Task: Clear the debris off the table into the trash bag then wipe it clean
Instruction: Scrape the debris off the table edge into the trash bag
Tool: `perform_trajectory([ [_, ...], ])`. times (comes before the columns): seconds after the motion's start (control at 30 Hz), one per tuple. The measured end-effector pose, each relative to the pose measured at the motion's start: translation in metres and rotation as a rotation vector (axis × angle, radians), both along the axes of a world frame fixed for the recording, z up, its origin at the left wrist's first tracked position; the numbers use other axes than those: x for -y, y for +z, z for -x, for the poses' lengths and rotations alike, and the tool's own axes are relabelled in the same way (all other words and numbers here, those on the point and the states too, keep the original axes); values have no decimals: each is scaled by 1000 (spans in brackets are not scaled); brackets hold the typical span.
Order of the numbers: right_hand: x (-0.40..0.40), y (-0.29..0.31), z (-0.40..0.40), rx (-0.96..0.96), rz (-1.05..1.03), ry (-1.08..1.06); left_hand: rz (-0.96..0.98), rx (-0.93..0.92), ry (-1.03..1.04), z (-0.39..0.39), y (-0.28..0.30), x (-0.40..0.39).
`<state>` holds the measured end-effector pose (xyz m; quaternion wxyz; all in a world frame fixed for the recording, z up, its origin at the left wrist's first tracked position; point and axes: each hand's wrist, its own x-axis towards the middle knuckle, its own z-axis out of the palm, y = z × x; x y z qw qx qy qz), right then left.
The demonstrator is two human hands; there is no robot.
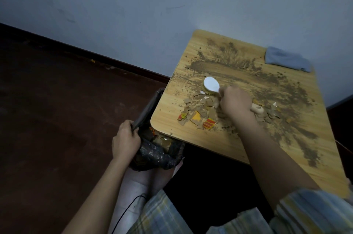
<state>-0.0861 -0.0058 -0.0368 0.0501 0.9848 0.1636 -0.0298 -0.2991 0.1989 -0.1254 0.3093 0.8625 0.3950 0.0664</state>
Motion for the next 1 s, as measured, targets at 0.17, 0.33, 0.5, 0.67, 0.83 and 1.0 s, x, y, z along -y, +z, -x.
perform_trajectory([
  [0.17,-13,-1,20,0,34,169,6,-5,3,0,0,-1],
  [0.33,-12,-3,49,-24,-57,350,0,-12,-8,0,-2,-1],
  [0.5,-1,3,39,15,-96,222,13,-8,-9,-1,-1,0],
  [0.67,5,1,41,17,-17,218,13,0,-18,-2,-1,1],
  [0.83,-1,-8,64,50,-33,355,18,-4,-13,-3,-2,1],
  [1.0,-7,-8,75,68,-62,438,15,-23,-13,-2,-2,1],
])
